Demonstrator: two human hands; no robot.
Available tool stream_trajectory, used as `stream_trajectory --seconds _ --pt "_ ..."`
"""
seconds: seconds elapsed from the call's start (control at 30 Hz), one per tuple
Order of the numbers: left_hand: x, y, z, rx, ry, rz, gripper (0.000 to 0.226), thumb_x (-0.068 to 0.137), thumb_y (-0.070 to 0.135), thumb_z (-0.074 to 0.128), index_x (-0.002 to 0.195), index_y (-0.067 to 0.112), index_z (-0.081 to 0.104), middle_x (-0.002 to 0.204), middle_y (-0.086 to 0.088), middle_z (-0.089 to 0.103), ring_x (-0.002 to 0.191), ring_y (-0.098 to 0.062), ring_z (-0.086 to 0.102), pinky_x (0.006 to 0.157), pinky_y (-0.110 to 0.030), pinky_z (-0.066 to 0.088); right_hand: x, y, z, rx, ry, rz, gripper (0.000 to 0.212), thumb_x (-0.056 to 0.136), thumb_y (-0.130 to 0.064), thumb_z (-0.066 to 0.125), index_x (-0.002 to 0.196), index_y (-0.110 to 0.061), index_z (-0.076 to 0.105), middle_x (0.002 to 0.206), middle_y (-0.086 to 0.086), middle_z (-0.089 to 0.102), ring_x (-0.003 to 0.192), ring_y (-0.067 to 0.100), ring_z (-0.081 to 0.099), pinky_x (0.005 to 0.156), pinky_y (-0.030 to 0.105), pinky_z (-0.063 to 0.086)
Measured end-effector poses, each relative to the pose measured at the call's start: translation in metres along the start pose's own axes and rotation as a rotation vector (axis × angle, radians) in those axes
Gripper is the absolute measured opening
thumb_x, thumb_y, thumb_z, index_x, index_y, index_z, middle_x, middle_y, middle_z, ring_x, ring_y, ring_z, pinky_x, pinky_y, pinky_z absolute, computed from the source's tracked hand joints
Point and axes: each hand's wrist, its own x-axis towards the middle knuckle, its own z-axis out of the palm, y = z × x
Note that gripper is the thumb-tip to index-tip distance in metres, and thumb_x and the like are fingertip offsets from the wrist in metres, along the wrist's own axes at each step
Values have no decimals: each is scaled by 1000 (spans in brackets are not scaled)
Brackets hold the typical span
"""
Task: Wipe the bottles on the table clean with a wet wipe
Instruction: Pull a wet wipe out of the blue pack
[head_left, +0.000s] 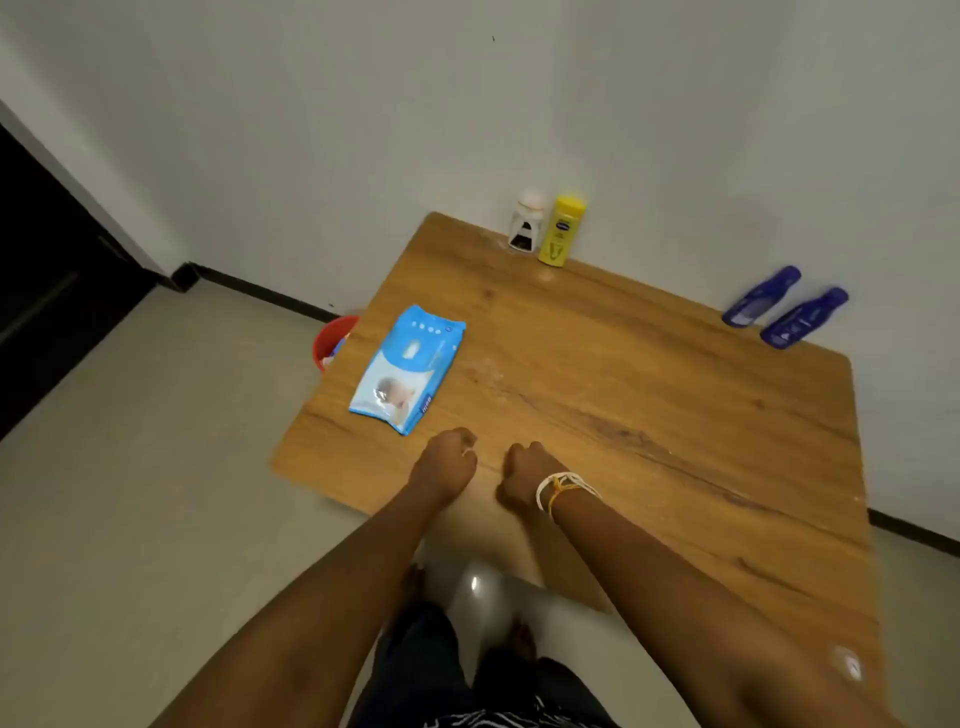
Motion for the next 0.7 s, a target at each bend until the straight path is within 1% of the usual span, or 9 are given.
stream_trajectory --seconds 0.07,0.17,0.23,0.3,0.33,0.4,0.5,0.57,0.7 --pt "14 -6 -24 -20 131 -5 29 88 12 48 113 13 63 116 -9 65 110 -26 58 96 -37 47 17 -23 -14 13 10 -66 39 82 -33 55 113 -9 52 118 20 52 105 38 55 88 40 48" --pt "36 -15 -60 27 332 17 27 89 11 50 114 11 61 116 -12 60 110 -29 55 95 -42 46 44 -63 -41 92 106 -127 30 87 -26 50 108 -7 57 116 20 59 107 36 57 87 37 47" --pt "50 -24 -78 114 449 9 29 90 14 53 119 12 57 119 -13 54 111 -29 52 94 -44 46 60 -86 -55 146 182 -152 27 86 -20 48 107 -8 59 114 18 61 107 35 57 87 38 49" --pt "66 -36 -92 163 494 17 39 88 22 59 125 14 51 125 -11 49 115 -28 50 95 -42 47 72 -106 -69 176 273 -173 28 86 -17 48 110 -10 61 116 15 61 108 34 57 88 39 49" --pt "76 -44 -97 176 468 17 47 86 29 62 129 15 48 129 -10 47 118 -27 48 96 -41 46 79 -115 -75 172 315 -185 29 88 -16 48 113 -12 61 119 13 60 111 32 56 89 38 48" --pt "94 -57 -104 190 358 27 67 80 42 67 136 17 39 136 -9 43 124 -27 45 99 -40 44 94 -128 -85 147 334 -207 30 91 -16 46 119 -15 59 126 9 57 117 28 53 93 37 46" --pt "107 -64 -104 181 201 36 92 73 53 71 146 21 24 149 -9 30 136 -27 33 108 -45 37 113 -140 -97 45 233 -214 31 95 -17 43 121 -20 60 131 5 55 120 25 50 95 34 43" --pt "110 -65 -102 162 152 8 102 71 55 72 149 22 16 154 -7 22 140 -26 26 111 -47 32 123 -145 -103 -15 171 -206 31 95 -19 42 122 -22 59 132 5 55 120 25 50 96 33 41" --pt "115 -70 -99 244 94 -33 114 65 57 77 151 23 9 158 -3 16 143 -23 22 111 -45 32 140 -154 -109 -112 122 -204 28 92 -18 46 114 -22 63 123 6 61 113 26 54 91 35 45"
